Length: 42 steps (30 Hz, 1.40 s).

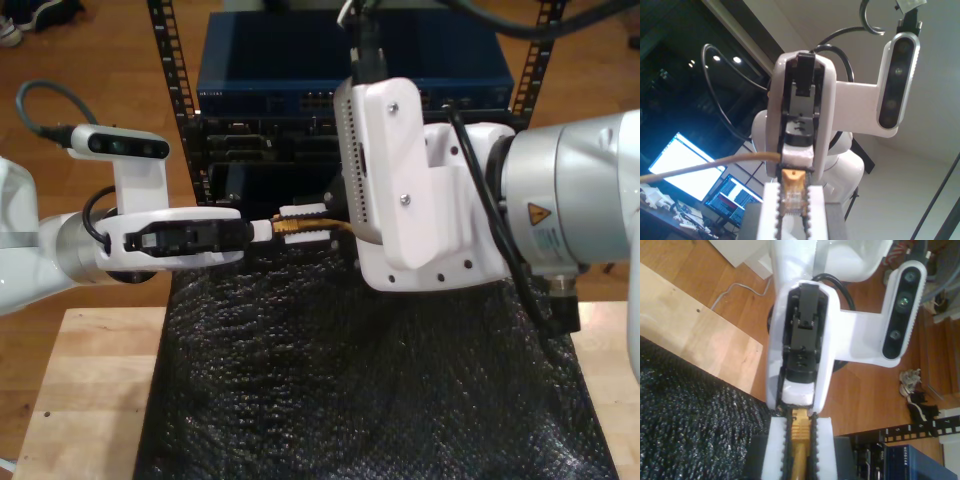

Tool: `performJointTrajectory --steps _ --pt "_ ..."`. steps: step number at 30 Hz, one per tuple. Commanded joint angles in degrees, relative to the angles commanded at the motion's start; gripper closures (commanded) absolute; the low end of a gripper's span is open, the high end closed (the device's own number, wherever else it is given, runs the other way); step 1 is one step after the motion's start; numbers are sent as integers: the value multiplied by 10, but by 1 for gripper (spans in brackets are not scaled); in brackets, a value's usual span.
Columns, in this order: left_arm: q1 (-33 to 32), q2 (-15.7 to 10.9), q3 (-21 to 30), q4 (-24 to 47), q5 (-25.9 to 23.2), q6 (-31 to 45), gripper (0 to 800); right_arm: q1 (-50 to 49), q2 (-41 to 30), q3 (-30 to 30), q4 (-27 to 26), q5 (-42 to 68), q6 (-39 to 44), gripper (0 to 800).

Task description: Grab the cable and plug it in

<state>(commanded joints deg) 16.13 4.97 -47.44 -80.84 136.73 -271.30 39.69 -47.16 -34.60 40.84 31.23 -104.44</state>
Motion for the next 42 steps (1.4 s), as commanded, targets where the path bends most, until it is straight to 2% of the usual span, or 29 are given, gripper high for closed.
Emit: performJointTrajectory --steps 5,7,8,11,12,17,21,25,31,42 --pt "0 0 0 0 1 0 772 0 -3 0 0 0 0 768" --pt "0 0 0 1 2 0 736 0 -3 0 0 0 0 773" --pt "0 0 0 1 4 0 683 0 -3 0 0 0 0 776" --pt "0 1 0 -1 18 0 361 0 -4 0 0 0 1 786" --pt "0 1 1 -3 19 0 285 0 -4 0 1 0 0 789" --pt "-1 3 3 -23 17 2 98 0 -4 0 3 0 1 797" --pt "0 2 2 -24 7 1 43 0 -3 0 9 0 1 798" --pt "2 -2 2 -24 -25 2 13 -2 0 -2 11 0 2 797" --pt "7 -11 -1 -22 -56 2 10 -12 4 -3 9 -1 25 798" --pt "14 -11 -1 -22 -58 3 10 -42 4 -1 10 0 25 798"
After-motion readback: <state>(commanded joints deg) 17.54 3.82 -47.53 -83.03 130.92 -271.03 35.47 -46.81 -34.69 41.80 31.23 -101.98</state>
